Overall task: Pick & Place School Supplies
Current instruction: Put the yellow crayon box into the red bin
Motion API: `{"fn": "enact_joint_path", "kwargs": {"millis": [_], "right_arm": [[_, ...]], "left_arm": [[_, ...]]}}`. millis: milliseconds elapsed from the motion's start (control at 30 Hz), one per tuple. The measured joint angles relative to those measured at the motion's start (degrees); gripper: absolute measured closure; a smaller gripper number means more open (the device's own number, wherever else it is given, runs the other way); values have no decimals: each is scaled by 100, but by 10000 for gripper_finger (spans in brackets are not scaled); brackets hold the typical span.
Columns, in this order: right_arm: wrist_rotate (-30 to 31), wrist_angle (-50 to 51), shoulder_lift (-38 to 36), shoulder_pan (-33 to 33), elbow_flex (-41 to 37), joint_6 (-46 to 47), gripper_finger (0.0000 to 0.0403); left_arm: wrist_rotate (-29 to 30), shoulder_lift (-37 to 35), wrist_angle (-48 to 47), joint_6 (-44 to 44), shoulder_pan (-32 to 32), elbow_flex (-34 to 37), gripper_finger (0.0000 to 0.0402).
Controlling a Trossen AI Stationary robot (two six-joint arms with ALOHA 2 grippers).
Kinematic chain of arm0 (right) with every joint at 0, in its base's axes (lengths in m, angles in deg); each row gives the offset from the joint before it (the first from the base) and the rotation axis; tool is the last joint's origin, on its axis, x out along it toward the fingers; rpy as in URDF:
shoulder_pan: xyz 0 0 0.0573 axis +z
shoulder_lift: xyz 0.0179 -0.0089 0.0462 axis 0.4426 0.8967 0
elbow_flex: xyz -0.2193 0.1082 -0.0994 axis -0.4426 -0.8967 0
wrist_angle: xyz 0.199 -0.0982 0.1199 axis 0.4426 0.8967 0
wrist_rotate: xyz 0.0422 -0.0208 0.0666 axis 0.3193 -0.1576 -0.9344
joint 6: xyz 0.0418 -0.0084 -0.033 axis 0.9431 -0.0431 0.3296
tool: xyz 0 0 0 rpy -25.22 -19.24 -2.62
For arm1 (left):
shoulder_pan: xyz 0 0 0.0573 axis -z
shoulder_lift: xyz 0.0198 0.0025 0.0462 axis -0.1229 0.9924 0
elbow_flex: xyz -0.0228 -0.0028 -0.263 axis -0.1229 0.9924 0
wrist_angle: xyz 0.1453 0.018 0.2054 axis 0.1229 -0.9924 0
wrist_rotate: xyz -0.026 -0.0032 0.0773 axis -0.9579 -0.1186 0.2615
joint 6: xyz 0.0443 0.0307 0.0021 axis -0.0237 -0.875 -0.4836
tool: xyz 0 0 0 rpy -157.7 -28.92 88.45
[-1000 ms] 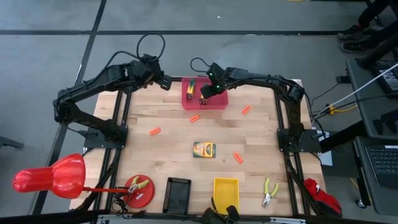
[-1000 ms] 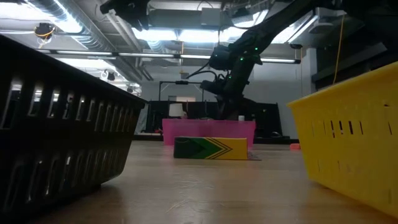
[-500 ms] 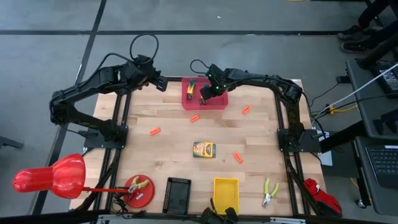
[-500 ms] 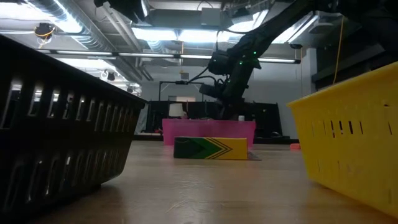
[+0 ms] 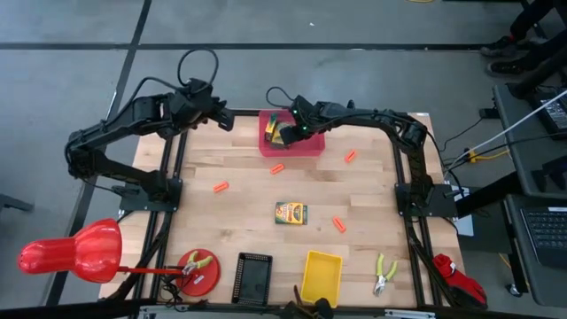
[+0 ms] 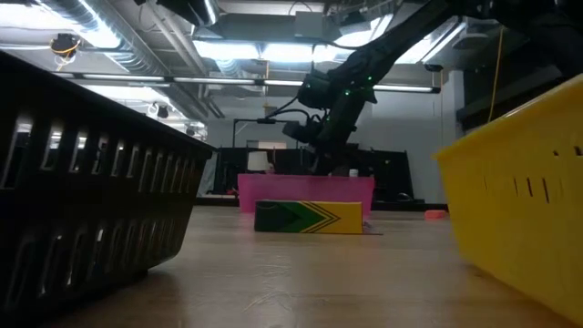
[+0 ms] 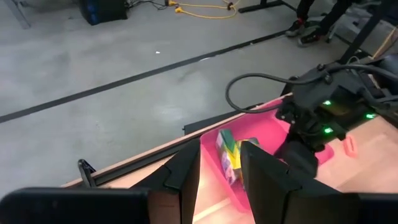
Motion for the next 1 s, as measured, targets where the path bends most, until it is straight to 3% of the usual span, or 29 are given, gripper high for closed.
{"fn": "enact_joint_path", "kwargs": {"millis": [167,333,533,700,867,1000], "right_arm": [[-206,3,-67,41,-7,-42,399],[-392,-169,-617,370,-5,-553,400],[-533,39,-1602,1185,-3,-1149,381],[-348,1196,-2206,2017,0,-1176,349],[127,2474,-2292,2810,-163,-808,314],[108,2155,-2310,3351,-840,-165,291]], "left_arm": [[20,0,-38,18,115,0,290],[-33,36,-565,17,139,0,290],[-871,38,-1092,88,462,623,290],[-1719,24,-1070,552,1197,1652,290],[-2118,26,-18,890,2180,2693,290],[-1962,26,1481,754,2856,3336,290]]}}
